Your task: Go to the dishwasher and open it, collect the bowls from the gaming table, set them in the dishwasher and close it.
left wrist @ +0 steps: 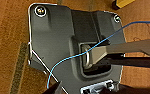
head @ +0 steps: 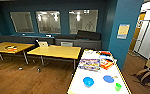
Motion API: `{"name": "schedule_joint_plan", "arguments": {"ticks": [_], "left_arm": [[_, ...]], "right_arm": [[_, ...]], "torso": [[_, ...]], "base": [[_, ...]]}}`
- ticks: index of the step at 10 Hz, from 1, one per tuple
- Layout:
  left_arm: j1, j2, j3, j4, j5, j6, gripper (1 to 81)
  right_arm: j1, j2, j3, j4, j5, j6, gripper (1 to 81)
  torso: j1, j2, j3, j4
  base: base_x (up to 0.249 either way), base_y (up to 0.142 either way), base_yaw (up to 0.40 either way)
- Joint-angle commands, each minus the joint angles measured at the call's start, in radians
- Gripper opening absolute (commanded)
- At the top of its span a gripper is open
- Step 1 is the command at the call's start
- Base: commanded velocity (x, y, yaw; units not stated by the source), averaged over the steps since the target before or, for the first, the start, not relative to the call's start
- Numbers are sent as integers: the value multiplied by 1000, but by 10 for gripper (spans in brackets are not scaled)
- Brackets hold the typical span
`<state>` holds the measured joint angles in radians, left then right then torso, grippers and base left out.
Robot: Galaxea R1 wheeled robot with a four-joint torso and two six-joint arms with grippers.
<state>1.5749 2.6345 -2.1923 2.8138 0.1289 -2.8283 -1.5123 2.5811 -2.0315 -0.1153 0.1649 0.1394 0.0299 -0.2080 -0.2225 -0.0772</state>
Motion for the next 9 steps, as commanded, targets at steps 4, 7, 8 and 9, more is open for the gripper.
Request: {"name": "schedule_joint_plan", "arguments": {"ticks": [4, 7, 8, 9], "left_arm": [[-51, 199, -441, 66, 104, -52, 811], [-60, 253, -552, 66, 190, -52, 811], [-54, 263, -569, 66, 152, -52, 811], [-55, 254, -581, 66, 144, -52, 811]], "right_arm": [[53, -13, -1, 5, -39, 2, 811], [56, -5, -12, 6, -44, 2, 811], [60, -2, -12, 5, -45, 0, 811], [68, 3, -12, 3, -50, 0, 811]], "torso": [[0, 0, 0, 0], [0, 0, 0, 0], [0, 0, 0, 0], [0, 0, 0, 0]], "base": [[0, 0, 0], [0, 0, 0], [0, 0, 0], [0, 0, 0]]}}
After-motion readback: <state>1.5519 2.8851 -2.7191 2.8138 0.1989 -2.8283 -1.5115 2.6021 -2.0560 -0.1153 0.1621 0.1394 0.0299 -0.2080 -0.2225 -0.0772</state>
